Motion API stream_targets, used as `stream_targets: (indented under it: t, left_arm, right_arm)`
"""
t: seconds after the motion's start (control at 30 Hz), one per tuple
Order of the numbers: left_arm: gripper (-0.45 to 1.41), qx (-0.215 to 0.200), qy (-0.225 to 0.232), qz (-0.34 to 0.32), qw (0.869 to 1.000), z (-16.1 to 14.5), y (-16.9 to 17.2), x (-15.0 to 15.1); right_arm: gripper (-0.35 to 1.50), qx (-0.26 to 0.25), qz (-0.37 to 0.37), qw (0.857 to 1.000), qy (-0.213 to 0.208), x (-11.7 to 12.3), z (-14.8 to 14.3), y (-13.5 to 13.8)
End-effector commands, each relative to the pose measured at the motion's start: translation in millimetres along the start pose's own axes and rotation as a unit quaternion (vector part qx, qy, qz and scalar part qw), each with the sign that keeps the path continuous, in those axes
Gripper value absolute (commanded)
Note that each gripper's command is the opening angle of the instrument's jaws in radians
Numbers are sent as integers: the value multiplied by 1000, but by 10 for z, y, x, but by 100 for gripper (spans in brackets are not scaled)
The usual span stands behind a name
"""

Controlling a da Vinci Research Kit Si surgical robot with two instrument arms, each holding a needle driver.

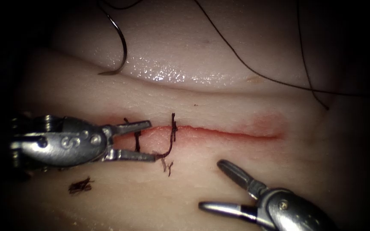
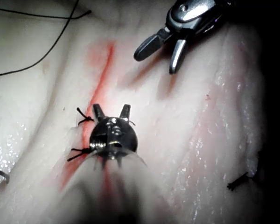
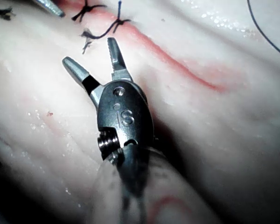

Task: Wound Closure

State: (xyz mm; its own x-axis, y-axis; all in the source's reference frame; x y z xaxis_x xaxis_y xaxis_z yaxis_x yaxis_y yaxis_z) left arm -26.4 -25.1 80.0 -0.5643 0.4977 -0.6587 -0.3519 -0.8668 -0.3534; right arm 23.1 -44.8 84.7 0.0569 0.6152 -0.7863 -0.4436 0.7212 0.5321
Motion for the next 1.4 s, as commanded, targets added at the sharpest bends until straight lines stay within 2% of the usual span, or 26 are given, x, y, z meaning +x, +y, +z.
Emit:
stream_targets:
  t: [0.03,0.1,0.17,0.23,0.4,0.6,0.77,0.9,1.0,1.03,1.4]
  left_arm:
    - [44,6,-2,-14,1000,13,5,-8]
    - [71,19,-5,-39,999,27,9,-21]
    - [84,25,-18,-55,998,37,12,-29]
    - [93,27,-38,-79,996,44,17,-31]
    - [99,22,-55,-105,993,55,25,-29]
    - [88,29,-67,-123,990,69,24,-27]
    - [79,27,-81,-121,989,69,18,-38]
    - [79,18,-85,-128,988,77,15,-49]
    - [73,10,-82,-125,989,82,16,-55]
    - [61,2,-80,-125,989,83,17,-55]
    - [36,-9,-80,-122,989,66,13,-59]
  right_arm:
    - [91,1,-4,1000,0,1,8,-1]
    - [91,0,-12,1000,0,7,9,2]
    - [91,-1,-16,1000,-1,11,10,4]
    - [91,-2,-18,1000,-1,11,11,4]
    - [91,-3,-27,1000,0,11,13,3]
    - [93,-5,-34,999,3,9,17,-1]
    - [93,-5,-36,999,2,6,18,-4]
    - [93,-6,-36,999,2,5,20,-4]
    - [93,-6,-37,999,1,4,21,-6]
    - [93,-6,-38,999,0,4,22,-7]
    - [93,-6,-38,999,0,4,23,-8]
